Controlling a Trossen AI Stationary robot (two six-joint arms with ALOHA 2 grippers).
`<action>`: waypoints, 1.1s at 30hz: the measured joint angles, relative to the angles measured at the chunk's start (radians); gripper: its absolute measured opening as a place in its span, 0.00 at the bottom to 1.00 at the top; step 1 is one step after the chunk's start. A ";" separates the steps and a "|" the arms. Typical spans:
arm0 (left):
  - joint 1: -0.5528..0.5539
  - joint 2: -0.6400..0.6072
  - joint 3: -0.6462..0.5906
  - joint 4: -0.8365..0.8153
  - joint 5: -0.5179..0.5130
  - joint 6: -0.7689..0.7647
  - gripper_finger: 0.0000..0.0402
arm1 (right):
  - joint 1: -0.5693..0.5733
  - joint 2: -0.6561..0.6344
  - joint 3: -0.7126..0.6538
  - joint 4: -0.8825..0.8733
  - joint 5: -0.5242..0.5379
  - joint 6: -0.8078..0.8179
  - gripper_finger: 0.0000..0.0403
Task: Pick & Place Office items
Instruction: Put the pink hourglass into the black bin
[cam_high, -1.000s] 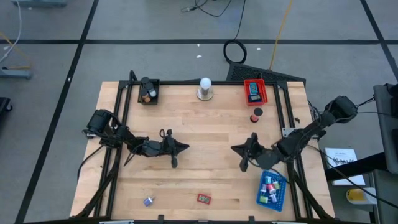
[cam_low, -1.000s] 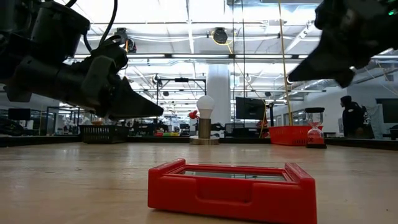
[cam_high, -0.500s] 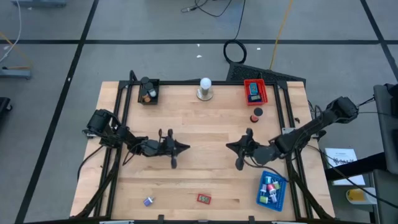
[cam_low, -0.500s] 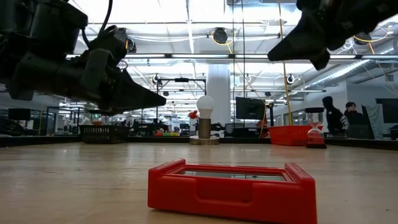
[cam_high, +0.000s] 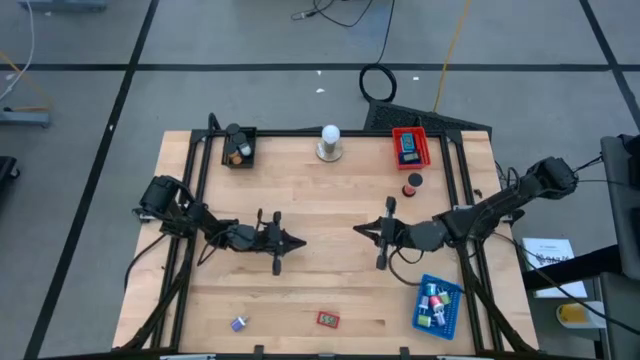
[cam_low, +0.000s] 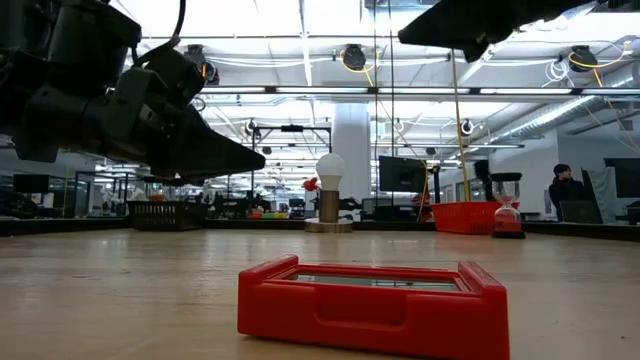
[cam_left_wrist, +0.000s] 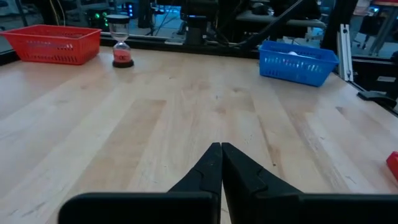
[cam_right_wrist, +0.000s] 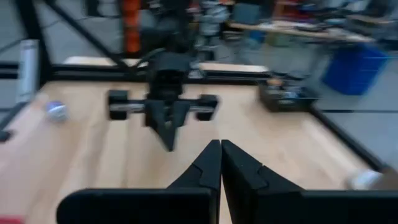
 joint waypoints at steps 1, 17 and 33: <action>0.000 0.000 0.000 0.000 0.000 0.000 0.02 | -0.017 0.000 0.000 0.001 -0.053 -0.005 0.01; -0.002 0.000 0.000 -0.007 0.000 -0.017 0.05 | -0.315 -0.169 0.083 -0.486 -0.444 0.202 0.00; -0.006 0.000 0.000 -0.013 -0.001 -0.007 0.05 | -0.386 -0.218 0.282 -1.536 -0.158 0.835 0.32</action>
